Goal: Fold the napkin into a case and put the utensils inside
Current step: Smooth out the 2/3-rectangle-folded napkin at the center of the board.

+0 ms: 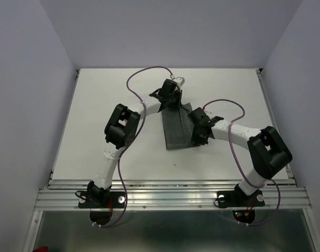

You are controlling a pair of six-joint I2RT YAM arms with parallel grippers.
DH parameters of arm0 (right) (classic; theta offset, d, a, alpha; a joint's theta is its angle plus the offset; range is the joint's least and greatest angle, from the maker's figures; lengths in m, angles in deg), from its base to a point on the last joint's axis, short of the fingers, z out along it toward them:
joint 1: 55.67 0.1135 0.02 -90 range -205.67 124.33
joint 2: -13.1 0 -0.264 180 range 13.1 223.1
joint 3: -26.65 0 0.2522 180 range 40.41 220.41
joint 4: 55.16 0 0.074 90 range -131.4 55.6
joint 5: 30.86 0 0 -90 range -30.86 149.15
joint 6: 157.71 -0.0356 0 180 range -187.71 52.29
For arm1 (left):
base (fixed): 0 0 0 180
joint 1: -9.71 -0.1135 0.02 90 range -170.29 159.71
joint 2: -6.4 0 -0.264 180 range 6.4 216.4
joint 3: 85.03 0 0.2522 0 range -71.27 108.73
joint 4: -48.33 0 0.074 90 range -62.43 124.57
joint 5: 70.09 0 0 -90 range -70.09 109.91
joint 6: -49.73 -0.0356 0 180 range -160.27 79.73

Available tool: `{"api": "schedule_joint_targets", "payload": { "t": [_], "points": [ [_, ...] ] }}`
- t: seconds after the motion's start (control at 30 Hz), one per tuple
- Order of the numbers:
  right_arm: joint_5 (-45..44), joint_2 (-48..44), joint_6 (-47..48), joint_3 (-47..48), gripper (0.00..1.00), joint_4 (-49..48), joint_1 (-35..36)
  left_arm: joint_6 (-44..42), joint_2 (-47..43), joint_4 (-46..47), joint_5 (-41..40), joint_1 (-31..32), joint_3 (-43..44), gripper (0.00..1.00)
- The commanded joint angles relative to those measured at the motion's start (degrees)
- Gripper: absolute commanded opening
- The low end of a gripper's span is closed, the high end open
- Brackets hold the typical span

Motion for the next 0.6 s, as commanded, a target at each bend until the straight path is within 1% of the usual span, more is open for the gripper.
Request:
{"api": "schedule_joint_targets", "payload": {
  "t": [0.0, 0.17, 0.27, 0.47, 0.57],
  "points": [
    [-0.9, 1.5, -0.5, -1.0, 0.24, 1.1, 0.6, -1.4, -1.1, 1.7, -1.6, -0.3, -1.0, 0.0],
    [-4.2, -1.3, 0.5, 1.1, 0.25, 2.6, 0.6, -0.4, -1.6, 1.2, -2.8, -0.3, -2.0, 0.0],
    [-5.2, 0.7, 1.1, 2.6, 0.25, 3.4, 0.6, 0.9, -2.6, 2.8, -3.0, -0.3, -3.7, 0.0],
    [-7.1, 4.8, 2.7, 2.2, 0.25, 3.3, 0.6, 0.4, -2.7, 1.6, -4.5, -0.3, -3.9, 0.0],
    [-8.5, 4.4, 3.9, 1.8, 0.25, 3.3, 0.6, 0.3, -3.2, 1.7, -5.1, -0.4, -4.3, 0.0]
  ]
}}
